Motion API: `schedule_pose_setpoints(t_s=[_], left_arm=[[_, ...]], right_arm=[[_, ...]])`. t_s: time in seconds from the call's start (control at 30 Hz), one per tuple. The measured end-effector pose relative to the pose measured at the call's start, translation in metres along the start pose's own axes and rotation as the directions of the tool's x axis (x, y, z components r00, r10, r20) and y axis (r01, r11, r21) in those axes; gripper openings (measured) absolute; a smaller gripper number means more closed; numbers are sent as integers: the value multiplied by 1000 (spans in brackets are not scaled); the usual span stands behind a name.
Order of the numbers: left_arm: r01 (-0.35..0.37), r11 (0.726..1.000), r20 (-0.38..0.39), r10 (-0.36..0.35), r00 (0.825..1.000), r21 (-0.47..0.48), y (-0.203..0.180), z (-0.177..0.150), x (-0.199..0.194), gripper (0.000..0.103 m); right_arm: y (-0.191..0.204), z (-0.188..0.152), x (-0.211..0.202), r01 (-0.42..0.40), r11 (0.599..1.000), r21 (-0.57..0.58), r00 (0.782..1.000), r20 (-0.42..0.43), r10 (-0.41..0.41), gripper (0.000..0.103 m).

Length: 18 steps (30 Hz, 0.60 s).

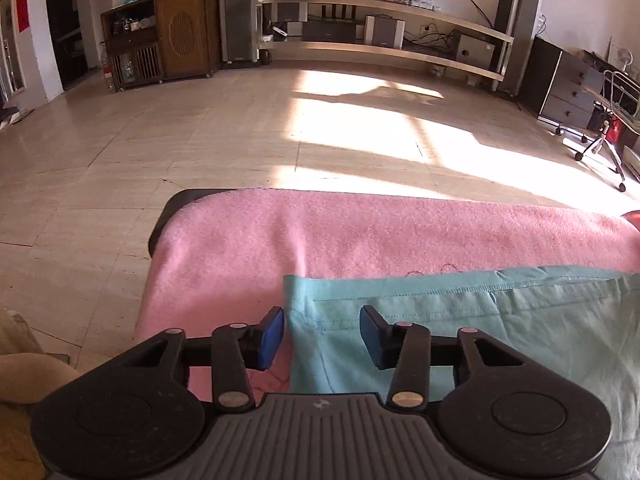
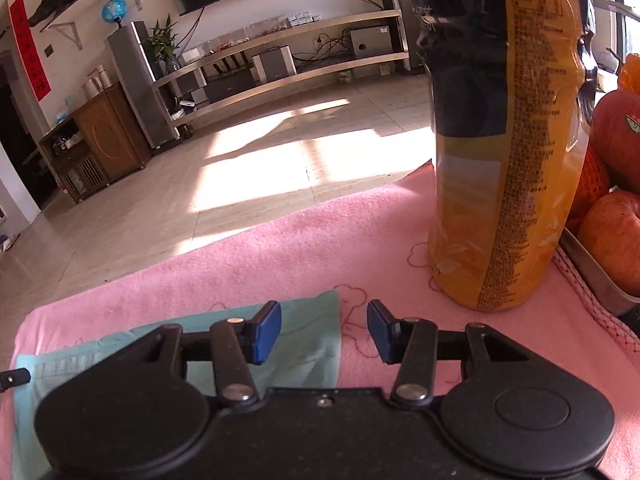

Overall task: Fold clothes
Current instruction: 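Close both tools on the blue-green shirt's end edge, then lift the held shirt end with both tools, fold it over the body, release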

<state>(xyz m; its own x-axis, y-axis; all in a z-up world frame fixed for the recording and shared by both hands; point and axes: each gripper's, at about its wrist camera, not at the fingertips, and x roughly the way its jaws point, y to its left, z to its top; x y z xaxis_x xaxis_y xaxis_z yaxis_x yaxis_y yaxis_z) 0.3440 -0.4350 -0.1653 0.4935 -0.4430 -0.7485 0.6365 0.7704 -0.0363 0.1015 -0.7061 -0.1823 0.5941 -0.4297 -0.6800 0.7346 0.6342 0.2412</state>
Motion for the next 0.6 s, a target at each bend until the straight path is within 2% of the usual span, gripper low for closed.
schedule_pose_setpoints(t_s=[0.07, 0.13, 0.2, 0.3, 0.4, 0.47, 0.6], left_arm=[[2, 1000, -13, -2, 1000, 16, -2, -2, 7, 29], [-2, 1000, 8, 2, 1000, 29, -2, -1, 11, 13], [-17, 1000, 19, 17, 1000, 20, 0, -2, 13, 3], [-16, 1000, 33, 17, 999, -12, 4, -3, 11, 3], [-25, 999, 51, 27, 998, -40, 5, -4, 11, 3], [-29, 997, 64, 34, 997, -67, 4, -4, 9, 2], [-56, 998, 154, 57, 986, -12, -6, -5, -21, 2]], right_arm=[[-3, 1, 7, 6, 1000, 9, 1000, -14, -6, 46], [-4, 2, 14, 5, 1000, 28, 1000, -29, -4, 41], [-5, 4, 21, -10, 999, 52, 999, -35, 11, 38], [-4, 6, 33, -34, 996, 79, 998, -53, 38, 22], [-3, 6, 39, -30, 996, 85, 999, -36, 33, 21], [-3, 7, 40, -21, 996, 90, 1000, -20, 23, 3], [-1, 11, 16, -51, 994, 96, 998, 43, 47, 2]])
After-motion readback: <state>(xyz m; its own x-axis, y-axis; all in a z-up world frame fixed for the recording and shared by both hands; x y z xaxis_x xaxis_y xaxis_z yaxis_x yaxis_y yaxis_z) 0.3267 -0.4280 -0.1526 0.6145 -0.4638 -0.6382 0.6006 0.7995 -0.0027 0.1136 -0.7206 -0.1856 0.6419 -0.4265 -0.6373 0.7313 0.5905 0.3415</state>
